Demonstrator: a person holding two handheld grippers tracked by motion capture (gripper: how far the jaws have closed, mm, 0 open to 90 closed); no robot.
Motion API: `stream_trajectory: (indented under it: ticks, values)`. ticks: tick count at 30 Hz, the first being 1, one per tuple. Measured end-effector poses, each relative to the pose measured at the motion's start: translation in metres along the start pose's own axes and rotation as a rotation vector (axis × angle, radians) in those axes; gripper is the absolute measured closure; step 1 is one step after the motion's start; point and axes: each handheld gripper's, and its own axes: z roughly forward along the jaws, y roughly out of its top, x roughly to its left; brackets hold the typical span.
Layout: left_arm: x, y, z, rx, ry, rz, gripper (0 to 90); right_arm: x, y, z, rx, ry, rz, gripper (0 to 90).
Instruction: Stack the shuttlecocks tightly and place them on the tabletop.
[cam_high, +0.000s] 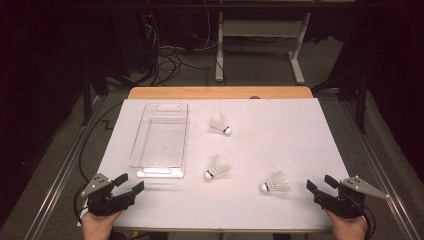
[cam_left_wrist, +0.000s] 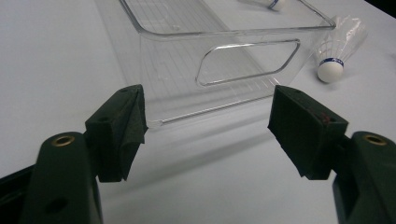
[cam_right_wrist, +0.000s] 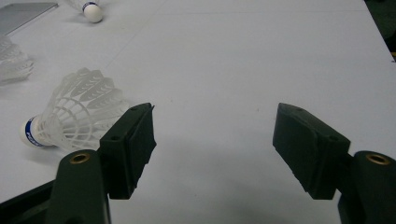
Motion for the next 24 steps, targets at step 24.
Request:
stream_trajectory:
  ticks: [24]
  values:
    - [-0.0094,0.0036,-0.0004,-0.002,-0.005,-0.025,28.7,-0.0002,-0.0001,0.0005,0.001,0.007,0.003,30.0]
